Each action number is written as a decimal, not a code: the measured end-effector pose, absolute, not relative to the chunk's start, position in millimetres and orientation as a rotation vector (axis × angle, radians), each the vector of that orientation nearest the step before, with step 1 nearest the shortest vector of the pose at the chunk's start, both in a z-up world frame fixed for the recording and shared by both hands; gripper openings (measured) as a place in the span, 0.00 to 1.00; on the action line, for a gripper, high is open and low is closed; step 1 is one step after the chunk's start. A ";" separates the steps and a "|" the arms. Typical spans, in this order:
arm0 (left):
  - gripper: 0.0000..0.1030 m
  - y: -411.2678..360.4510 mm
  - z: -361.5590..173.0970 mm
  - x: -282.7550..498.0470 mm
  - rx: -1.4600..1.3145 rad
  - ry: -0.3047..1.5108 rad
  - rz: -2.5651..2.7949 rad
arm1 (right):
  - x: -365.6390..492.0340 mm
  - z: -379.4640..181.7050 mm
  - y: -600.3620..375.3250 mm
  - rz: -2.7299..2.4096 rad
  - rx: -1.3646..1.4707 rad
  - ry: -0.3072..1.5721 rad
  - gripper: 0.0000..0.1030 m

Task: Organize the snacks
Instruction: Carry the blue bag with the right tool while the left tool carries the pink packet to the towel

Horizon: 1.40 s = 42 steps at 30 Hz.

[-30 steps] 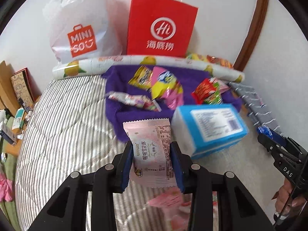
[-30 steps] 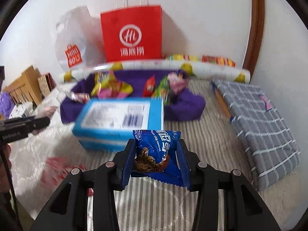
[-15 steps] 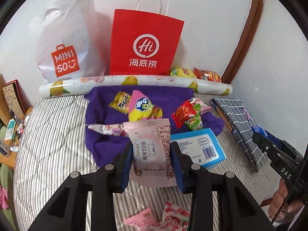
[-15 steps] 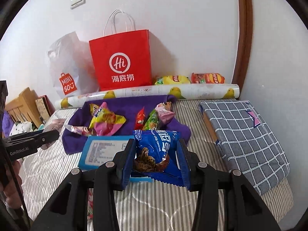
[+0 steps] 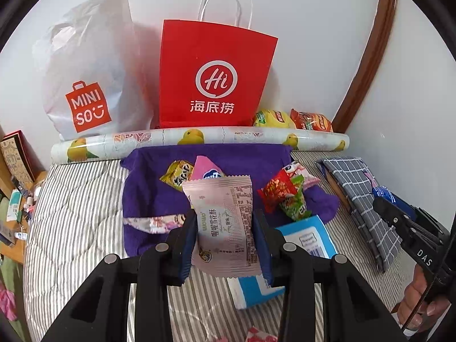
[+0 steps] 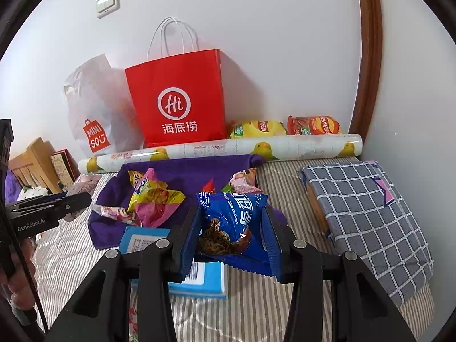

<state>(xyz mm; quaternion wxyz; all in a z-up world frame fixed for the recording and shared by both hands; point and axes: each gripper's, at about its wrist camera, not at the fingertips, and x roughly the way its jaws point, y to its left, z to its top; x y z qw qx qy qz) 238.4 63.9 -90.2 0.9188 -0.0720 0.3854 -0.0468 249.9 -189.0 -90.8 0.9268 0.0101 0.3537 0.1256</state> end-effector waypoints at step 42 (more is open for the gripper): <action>0.35 88.9 -127.0 340.9 -0.233 0.859 -0.070 | 374.5 -161.3 -82.1 0.461 -0.040 0.912 0.42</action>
